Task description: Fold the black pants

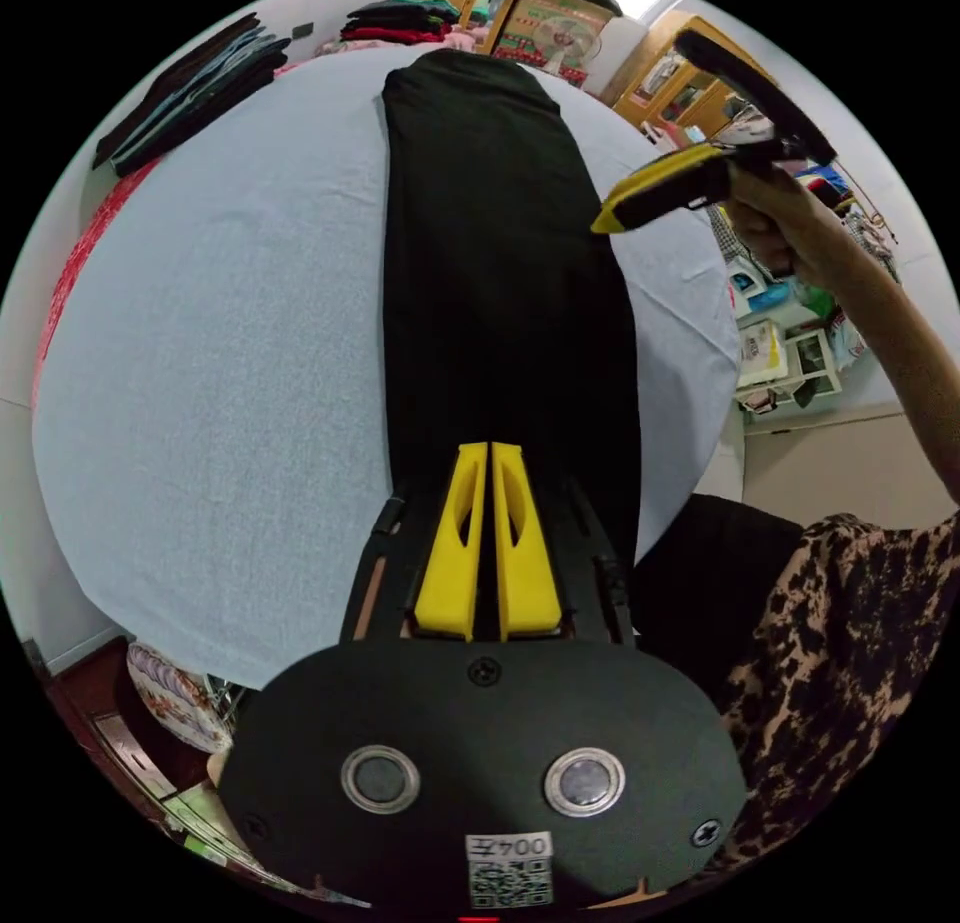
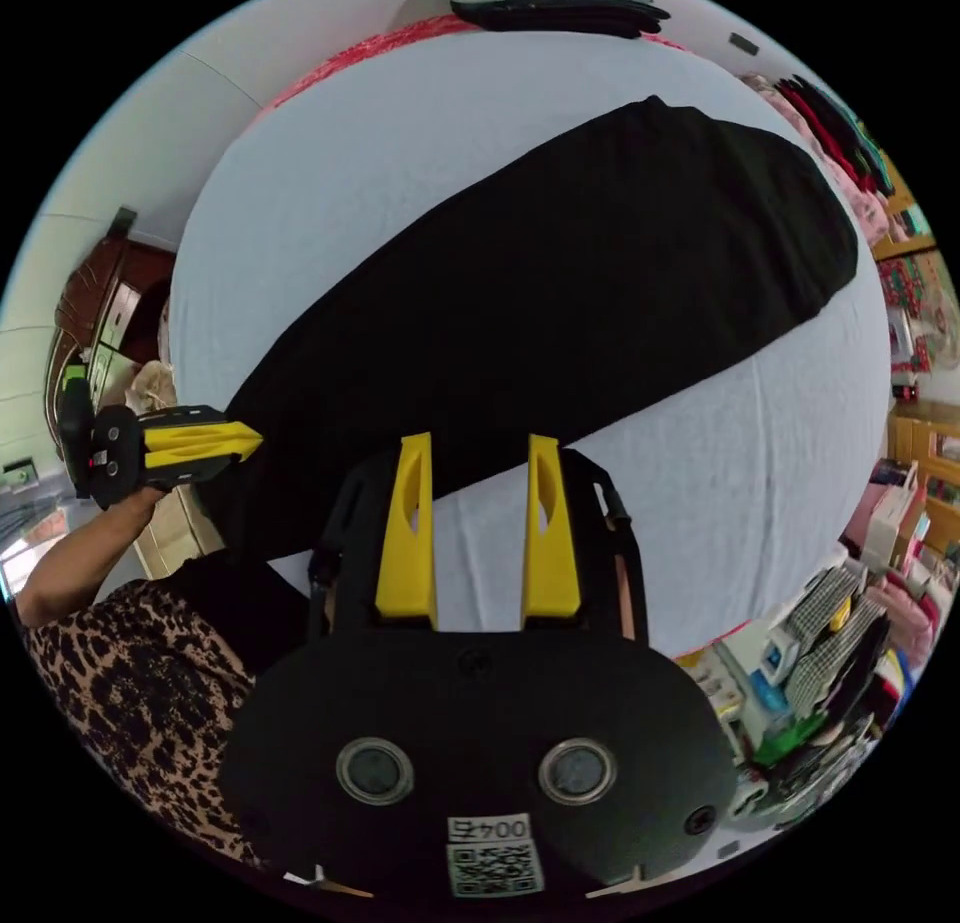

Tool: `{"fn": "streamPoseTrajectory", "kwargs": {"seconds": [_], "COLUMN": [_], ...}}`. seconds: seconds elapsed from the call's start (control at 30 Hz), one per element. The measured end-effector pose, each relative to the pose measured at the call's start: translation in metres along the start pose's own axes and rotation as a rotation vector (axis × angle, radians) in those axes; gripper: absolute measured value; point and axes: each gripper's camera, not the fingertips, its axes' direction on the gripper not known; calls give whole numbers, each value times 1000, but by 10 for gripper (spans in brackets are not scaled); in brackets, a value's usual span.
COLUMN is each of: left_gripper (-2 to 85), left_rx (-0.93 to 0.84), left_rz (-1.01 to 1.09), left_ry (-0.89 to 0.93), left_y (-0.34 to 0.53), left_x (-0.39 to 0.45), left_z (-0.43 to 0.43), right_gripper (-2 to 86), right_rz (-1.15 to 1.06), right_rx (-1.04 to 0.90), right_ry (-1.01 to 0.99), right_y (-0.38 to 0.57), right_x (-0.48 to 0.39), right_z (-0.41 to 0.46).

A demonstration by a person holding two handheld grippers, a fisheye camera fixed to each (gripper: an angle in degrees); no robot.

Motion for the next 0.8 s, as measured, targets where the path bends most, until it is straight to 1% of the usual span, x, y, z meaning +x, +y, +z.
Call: {"fn": "streamPoseTrajectory", "kwargs": {"seconds": [0.17,0.3,0.37,0.47,0.63,0.8], "left_gripper": [6,4,3,3,2,2], "left_rx": [-21,-60,-79,-96,-86,-61], "left_rz": [-88,-145,-157,-168,-197,-178], "left_ry": [27,0,-13,-15,39,32], "left_y": [-20,-42,-51,-64,-79,-89], "left_x": [-4,-3,-3,-5,-18,-21], "left_z": [0,1,0,0,-1,-3], "right_gripper": [104,83,82,76,61,57], "right_rz": [-82,-137,-176,-175,-172,-164], "right_rx": [-166,-205,-222,-229,-257,-228], "right_ry": [0,52,74,67,-3,-32], "right_y": [-43,-60,-63,-70,-81,-82], "right_x": [17,12,9,12,26,31], "right_z": [-22,-53,-66,-88,-120,-155]}}
